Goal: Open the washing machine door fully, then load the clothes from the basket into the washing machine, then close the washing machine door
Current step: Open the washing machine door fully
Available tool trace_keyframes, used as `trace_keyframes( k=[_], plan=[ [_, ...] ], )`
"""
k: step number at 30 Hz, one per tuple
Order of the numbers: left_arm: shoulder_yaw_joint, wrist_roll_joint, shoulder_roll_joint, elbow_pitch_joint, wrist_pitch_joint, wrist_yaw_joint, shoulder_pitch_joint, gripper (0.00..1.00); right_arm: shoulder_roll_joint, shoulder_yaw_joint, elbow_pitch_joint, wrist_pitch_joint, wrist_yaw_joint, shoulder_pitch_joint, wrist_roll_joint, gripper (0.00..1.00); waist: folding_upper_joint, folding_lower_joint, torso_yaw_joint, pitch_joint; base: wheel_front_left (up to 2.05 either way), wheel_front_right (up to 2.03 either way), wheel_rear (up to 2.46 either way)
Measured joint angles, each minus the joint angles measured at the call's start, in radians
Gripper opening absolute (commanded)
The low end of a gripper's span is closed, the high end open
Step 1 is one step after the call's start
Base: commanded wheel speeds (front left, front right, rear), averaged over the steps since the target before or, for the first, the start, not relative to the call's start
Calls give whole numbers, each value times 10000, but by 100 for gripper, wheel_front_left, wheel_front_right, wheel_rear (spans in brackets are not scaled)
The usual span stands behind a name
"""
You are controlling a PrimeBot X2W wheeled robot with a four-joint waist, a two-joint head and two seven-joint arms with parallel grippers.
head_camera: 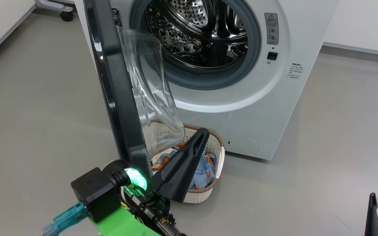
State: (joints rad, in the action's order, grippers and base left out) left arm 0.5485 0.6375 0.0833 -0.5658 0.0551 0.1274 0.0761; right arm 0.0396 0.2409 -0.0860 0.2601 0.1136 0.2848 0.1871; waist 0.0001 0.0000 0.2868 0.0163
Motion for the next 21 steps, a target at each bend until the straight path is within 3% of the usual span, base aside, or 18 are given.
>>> trace_keyframes(
  k=[9,21],
  plan=[
    [-155,408,-35,1022,878,-610,-554,0,-21,42,-13,0,31,-60,-48,100,-1,0,-114,-100,0,0,0],
    [-782,-29,67,2134,1390,-1396,-597,0,-75,75,-12,0,84,-100,-48,100,0,0,-198,-235,0,0,0]
  ],
)
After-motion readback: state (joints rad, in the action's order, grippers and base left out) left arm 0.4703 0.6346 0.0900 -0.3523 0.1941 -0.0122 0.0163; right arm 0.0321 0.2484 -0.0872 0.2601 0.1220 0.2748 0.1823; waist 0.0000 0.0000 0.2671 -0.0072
